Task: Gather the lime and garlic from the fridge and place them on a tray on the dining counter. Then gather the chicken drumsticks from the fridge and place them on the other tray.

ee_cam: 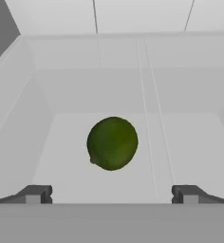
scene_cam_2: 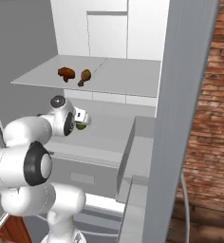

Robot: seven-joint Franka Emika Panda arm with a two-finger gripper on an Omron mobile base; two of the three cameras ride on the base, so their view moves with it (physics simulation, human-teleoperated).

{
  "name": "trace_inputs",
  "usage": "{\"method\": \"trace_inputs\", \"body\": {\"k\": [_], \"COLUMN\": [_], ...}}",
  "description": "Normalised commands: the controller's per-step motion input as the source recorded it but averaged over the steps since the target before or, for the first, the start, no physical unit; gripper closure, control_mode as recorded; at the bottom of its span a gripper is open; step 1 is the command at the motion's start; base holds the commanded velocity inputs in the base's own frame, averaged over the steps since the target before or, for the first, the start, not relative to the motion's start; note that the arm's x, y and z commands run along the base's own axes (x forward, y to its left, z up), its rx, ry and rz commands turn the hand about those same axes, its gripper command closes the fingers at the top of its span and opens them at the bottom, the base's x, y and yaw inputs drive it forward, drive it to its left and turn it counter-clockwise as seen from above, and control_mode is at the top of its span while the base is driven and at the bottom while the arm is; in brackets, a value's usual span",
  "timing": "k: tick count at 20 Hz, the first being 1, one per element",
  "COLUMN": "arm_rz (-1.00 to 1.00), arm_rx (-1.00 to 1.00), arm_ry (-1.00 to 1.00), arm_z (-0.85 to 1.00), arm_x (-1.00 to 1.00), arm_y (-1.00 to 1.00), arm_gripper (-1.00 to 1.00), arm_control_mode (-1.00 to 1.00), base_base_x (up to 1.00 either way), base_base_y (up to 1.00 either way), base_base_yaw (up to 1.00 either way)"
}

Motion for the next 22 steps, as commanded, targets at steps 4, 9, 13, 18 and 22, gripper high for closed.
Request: {"method": "trace_inputs", "body": {"k": [4,9,13,18,22], "arm_rz": [0.00,0.00,0.00,0.00,0.00], "arm_rx": [0.00,0.00,0.00,0.00,0.00], "arm_ry": [0.01,0.04,0.03,0.02,0.01], "arm_z": [-0.14,-0.10,-0.12,-0.18,-0.23], "arm_x": [0.33,0.39,0.30,0.18,0.14], "arm_y": [0.00,0.00,0.00,0.00,0.00], "arm_gripper": [-1.00,-1.00,-1.00,-1.00,-1.00], "arm_control_mode": [-1.00,-1.00,-1.00,-1.00,-1.00], "base_base_x": [0.00,0.00,0.00,0.00,0.00], "base_base_y": [0.00,0.00,0.00,0.00,0.00], "base_base_yaw": [0.00,0.00,0.00,0.00,0.00]}}
